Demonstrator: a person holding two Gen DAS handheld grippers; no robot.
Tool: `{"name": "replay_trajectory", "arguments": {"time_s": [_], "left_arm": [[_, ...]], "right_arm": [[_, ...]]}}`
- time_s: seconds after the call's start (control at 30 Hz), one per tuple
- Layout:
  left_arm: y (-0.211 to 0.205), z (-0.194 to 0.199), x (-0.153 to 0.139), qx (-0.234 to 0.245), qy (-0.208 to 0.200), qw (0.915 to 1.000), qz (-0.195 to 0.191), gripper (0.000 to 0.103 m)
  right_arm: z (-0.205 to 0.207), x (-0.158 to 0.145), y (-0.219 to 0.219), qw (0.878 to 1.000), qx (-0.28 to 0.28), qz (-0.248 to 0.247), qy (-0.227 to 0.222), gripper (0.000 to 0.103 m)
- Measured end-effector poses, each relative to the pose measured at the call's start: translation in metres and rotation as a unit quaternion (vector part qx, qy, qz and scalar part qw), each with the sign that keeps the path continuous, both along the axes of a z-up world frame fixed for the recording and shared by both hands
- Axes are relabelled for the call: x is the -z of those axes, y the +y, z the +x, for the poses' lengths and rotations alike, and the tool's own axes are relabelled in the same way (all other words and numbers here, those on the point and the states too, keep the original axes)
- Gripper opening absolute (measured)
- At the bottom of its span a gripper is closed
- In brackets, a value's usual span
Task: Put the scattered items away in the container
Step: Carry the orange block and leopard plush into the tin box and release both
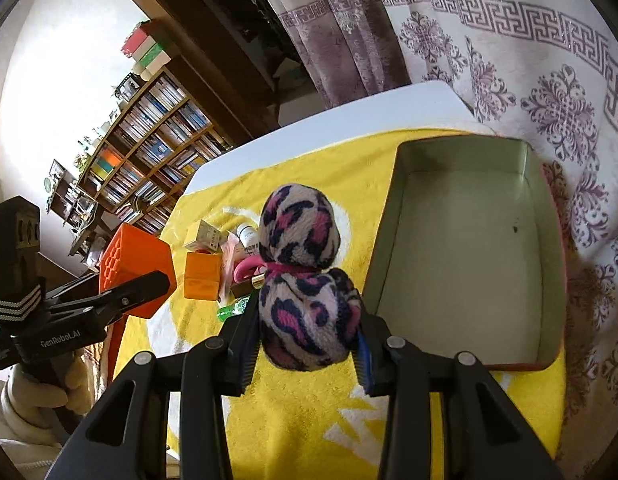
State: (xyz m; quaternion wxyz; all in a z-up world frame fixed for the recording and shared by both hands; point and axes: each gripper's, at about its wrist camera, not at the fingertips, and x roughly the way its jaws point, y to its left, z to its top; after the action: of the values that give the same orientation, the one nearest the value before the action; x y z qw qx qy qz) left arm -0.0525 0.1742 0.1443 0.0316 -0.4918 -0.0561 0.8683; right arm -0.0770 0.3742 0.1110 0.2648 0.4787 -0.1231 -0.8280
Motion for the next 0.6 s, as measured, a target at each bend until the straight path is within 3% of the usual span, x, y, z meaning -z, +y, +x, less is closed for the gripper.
{"name": "replay_trajectory", "arguments": {"time_s": [0.27,0.6], "left_arm": [[0.023,-0.003,-0.015,0.019,0.011,0.9997,0.011,0.077],[0.093,-0.024,-0.054,0.103,0.056,0.993,0.02,0.077]], "right_arm": [[0.007,-0.025,0.032,0.996,0.057,0.044,0.047,0.043],[0.008,-0.05,0.069,0.987,0.111,0.077,0.087,0.043]]}}
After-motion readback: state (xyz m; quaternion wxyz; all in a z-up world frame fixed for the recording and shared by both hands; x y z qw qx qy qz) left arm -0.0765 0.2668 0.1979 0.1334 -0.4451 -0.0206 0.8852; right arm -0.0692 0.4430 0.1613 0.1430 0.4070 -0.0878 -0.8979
